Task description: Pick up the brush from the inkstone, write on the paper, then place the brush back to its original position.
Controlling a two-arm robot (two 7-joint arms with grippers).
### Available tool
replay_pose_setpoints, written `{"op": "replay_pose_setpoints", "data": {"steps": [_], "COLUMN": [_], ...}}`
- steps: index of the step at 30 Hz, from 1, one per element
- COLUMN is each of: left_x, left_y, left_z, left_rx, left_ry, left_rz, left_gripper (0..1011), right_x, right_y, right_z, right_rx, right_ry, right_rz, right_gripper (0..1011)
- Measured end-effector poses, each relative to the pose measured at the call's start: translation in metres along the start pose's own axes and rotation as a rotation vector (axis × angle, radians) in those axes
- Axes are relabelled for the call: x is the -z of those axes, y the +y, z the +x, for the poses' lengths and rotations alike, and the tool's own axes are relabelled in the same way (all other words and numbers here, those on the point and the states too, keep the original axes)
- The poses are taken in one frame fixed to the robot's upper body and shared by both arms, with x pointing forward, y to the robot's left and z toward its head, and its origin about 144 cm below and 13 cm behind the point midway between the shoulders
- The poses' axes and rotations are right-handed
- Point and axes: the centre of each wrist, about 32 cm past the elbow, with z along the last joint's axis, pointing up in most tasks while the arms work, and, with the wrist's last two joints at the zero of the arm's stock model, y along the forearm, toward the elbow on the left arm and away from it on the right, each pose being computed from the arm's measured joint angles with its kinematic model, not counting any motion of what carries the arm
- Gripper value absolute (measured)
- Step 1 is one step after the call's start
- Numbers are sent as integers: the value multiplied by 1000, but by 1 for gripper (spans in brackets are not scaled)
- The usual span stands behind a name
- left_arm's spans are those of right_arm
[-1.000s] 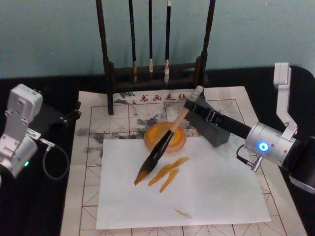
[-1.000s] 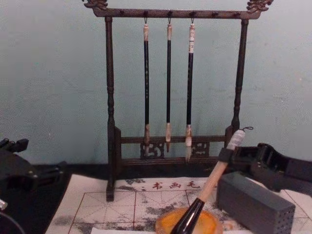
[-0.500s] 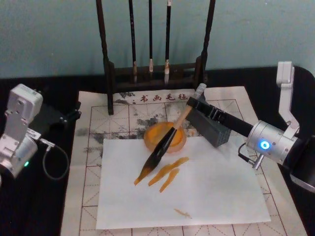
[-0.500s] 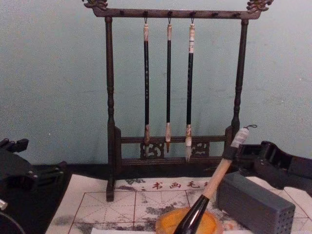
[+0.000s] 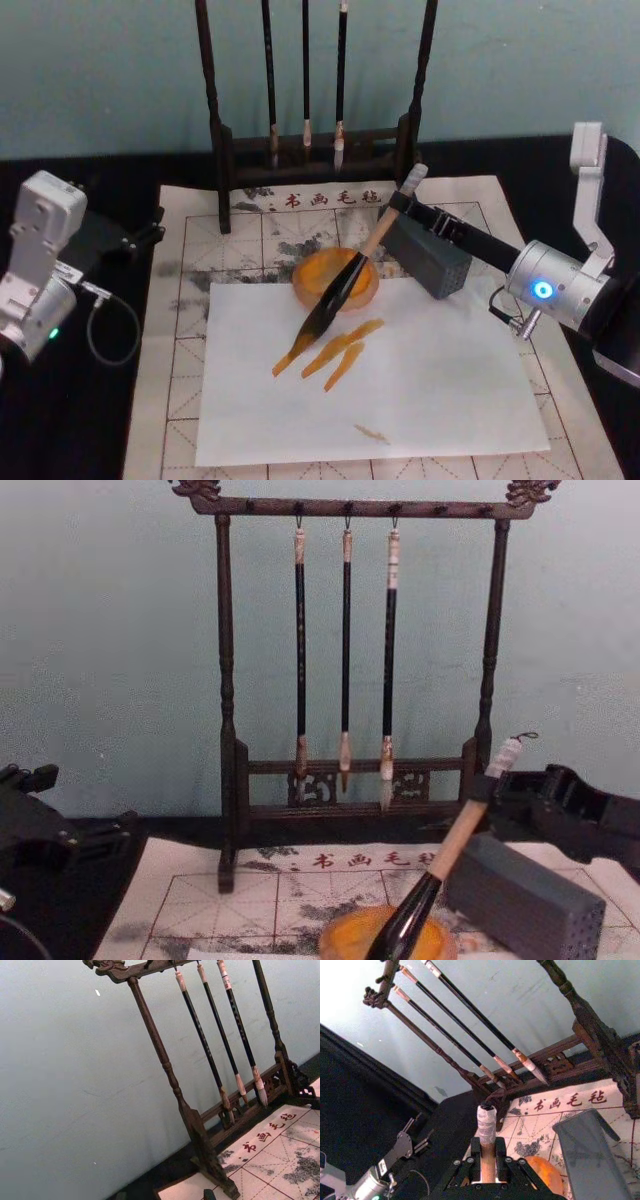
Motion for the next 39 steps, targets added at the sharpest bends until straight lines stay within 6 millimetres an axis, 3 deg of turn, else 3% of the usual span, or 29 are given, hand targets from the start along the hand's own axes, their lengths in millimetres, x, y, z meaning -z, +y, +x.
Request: {"op": "replay_pose_setpoints", "data": {"steps": [39], "left_x": [0], "left_y": [0], "left_z": [0], "left_rx": [0], "left_ry": [0], "left_rz": [0], "left_gripper": [1001], "right_x": [-13], "right_y": [-8], "right_z": [-1], "right_rx": [10], "right_ry": [59], "right_rz": [56], "right_gripper": [202]}}
